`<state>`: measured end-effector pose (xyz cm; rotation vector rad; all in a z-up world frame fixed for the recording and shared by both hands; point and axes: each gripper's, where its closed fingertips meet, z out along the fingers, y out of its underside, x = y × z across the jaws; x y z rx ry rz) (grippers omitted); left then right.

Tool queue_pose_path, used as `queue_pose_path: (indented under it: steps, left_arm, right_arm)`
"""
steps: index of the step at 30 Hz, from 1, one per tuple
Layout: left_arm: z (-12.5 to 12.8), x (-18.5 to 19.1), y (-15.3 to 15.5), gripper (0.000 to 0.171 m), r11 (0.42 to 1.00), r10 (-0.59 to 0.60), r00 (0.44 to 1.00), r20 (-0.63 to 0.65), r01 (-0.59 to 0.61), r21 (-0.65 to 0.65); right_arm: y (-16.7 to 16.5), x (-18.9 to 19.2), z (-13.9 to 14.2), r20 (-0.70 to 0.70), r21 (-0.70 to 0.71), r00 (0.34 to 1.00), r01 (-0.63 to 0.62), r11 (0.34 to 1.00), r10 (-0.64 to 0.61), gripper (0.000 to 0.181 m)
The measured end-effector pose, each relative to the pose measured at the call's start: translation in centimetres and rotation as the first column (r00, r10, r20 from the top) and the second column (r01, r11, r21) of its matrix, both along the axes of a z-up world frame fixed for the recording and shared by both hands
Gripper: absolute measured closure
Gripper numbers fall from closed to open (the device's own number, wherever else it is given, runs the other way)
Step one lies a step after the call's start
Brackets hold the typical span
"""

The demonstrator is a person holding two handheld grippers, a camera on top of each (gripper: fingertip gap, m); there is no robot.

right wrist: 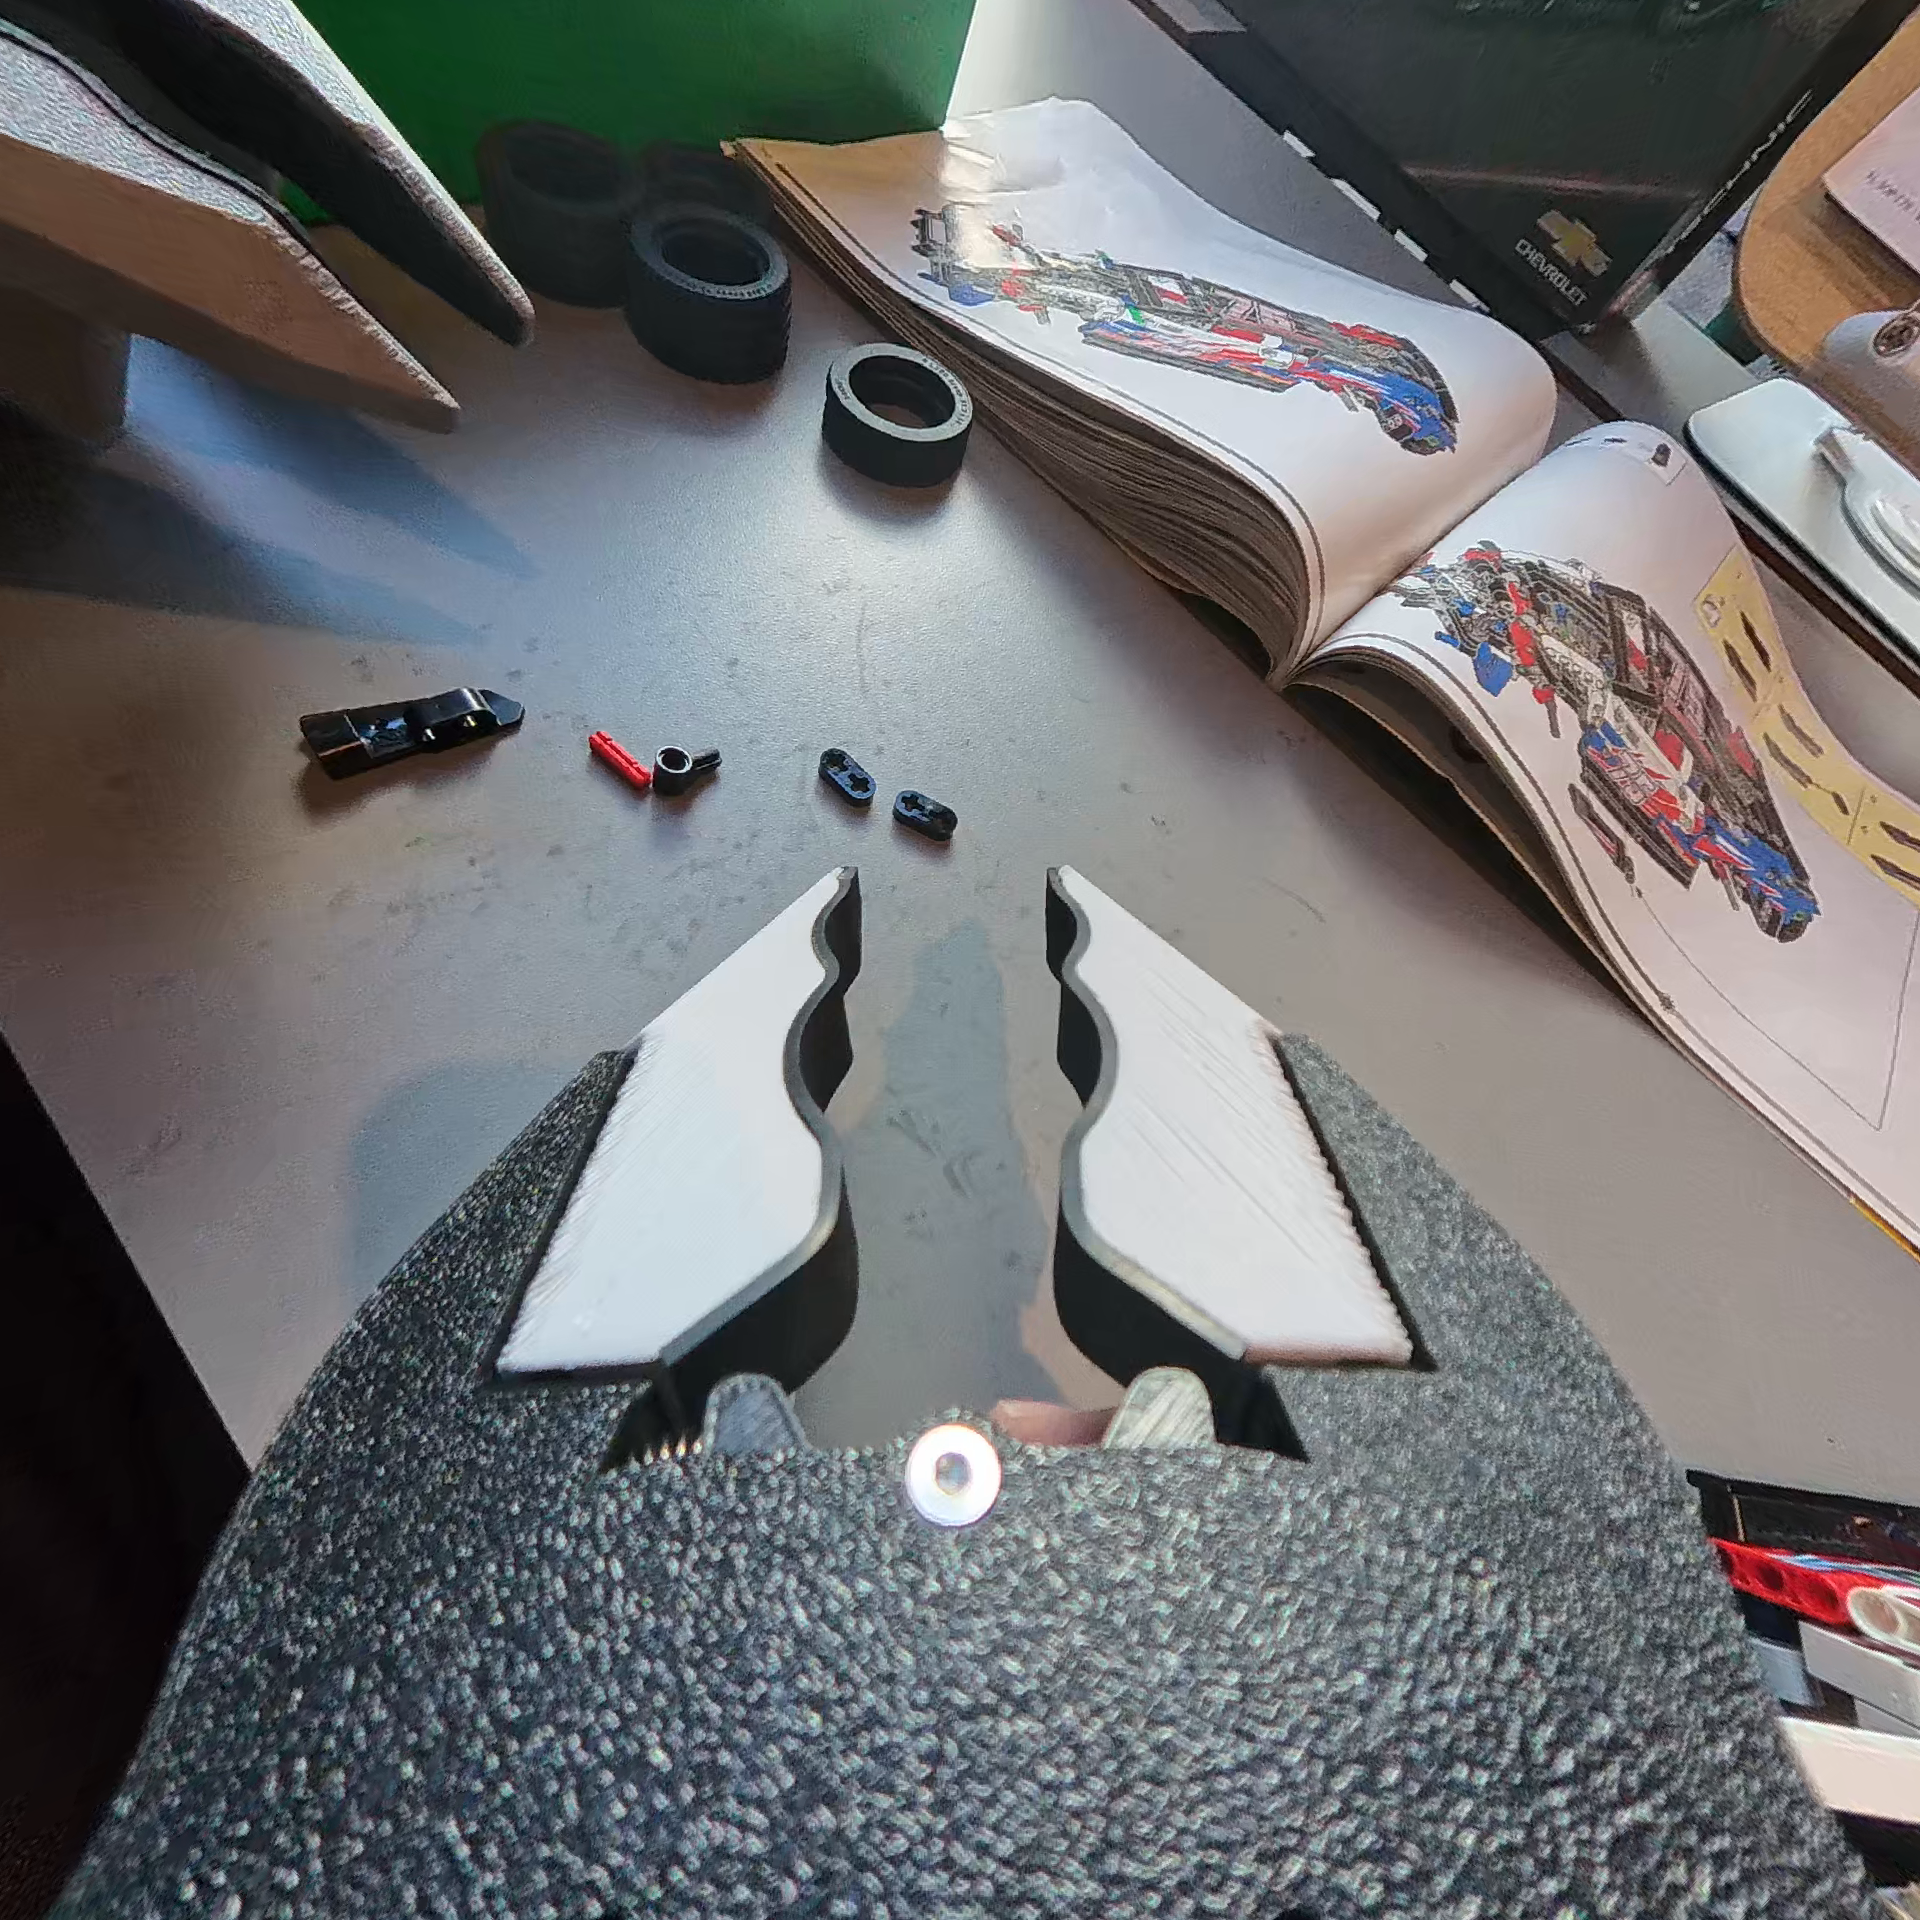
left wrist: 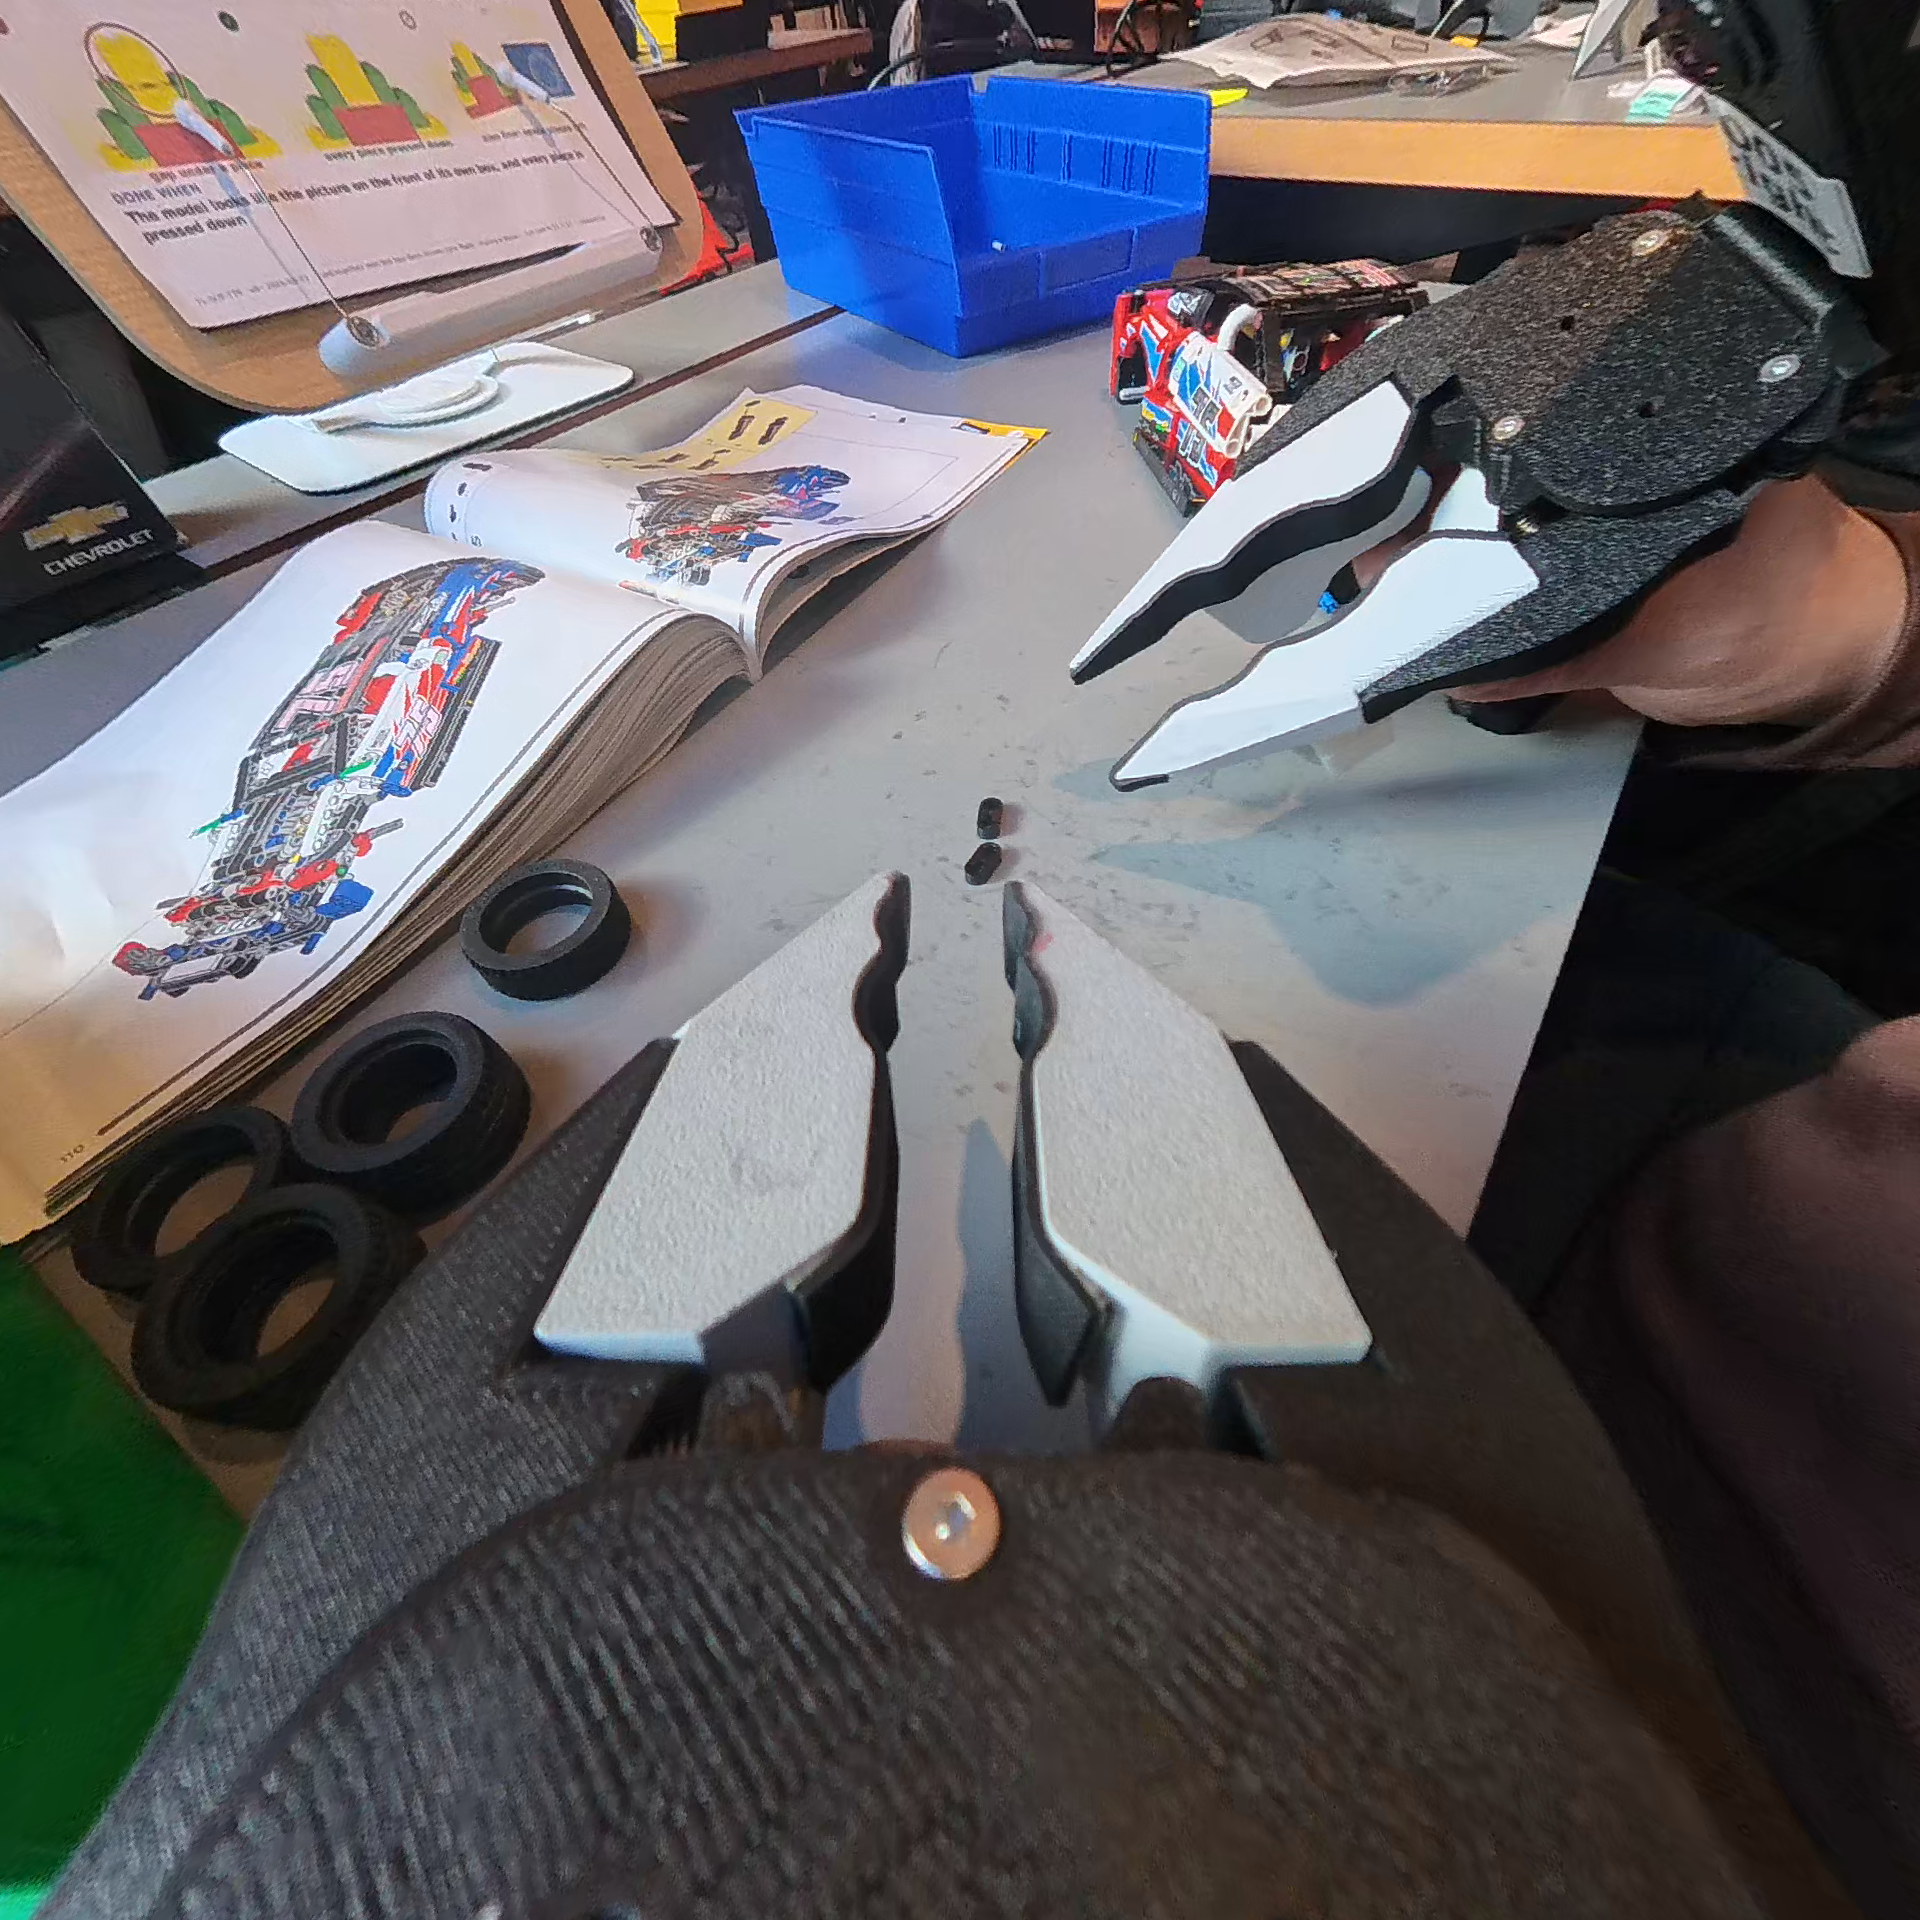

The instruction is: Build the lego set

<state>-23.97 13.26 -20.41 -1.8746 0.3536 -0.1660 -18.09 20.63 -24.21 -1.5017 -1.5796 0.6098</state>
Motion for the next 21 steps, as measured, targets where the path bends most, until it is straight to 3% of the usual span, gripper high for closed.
queue_pose_path:
  steps: [21]
  left_arm:
    - [0.57,-0.19,-0.08,0.157,0.999,0.017,1.0,-0.013,-0.017,0.044]
  right_arm:
    - [-0.17,-0.03,-0.19,0.012,0.006,1.0,-0.01,1.0,0.01,0.145]
